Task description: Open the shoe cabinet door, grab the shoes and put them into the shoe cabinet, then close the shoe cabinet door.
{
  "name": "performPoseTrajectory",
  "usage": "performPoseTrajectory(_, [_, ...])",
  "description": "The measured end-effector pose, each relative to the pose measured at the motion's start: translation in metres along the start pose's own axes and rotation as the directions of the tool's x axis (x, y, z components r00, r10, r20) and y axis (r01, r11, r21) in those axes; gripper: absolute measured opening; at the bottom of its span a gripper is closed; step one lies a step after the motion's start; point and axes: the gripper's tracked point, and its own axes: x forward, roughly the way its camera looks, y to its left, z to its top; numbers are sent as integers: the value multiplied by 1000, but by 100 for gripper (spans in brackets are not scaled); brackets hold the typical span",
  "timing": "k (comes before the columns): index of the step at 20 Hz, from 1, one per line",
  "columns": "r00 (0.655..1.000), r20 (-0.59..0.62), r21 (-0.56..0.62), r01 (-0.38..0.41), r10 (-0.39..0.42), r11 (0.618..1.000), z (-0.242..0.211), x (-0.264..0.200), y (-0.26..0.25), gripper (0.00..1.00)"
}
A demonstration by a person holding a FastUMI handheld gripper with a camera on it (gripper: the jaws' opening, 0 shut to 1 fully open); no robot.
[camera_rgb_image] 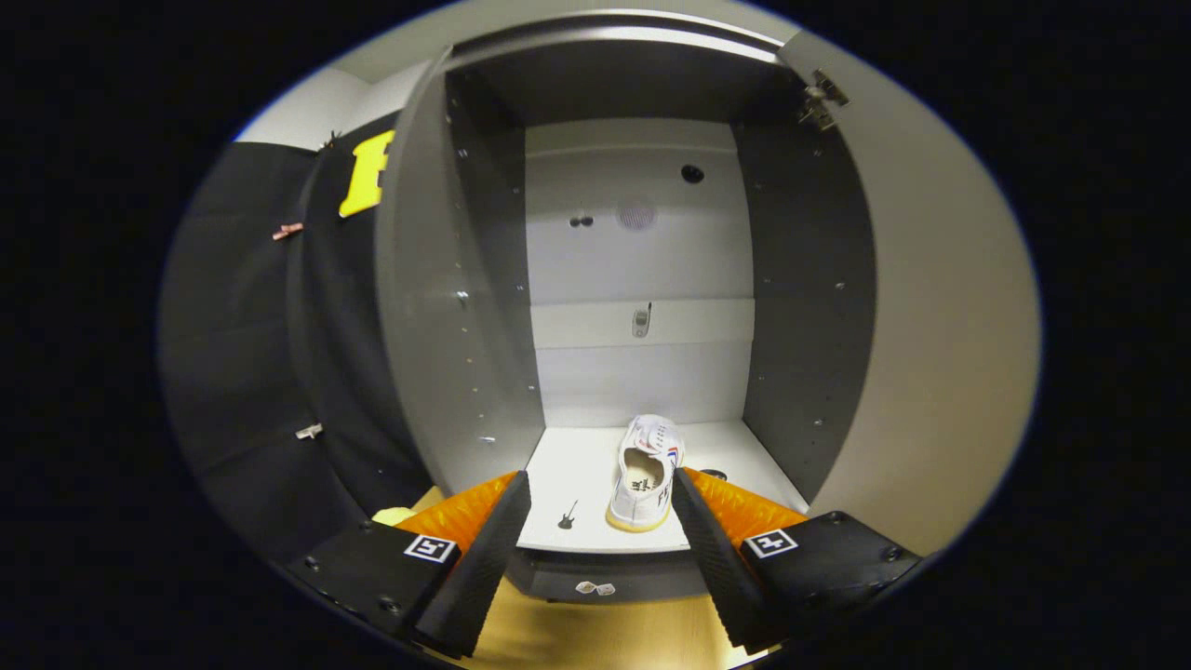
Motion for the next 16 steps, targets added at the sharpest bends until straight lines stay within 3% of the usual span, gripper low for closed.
performPoseTrajectory(6, [993, 116, 22, -6, 4, 1000, 23, -113, -13, 98])
performPoseTrajectory(16, [983, 182, 19, 19, -23, 1000, 37, -279, -107, 98])
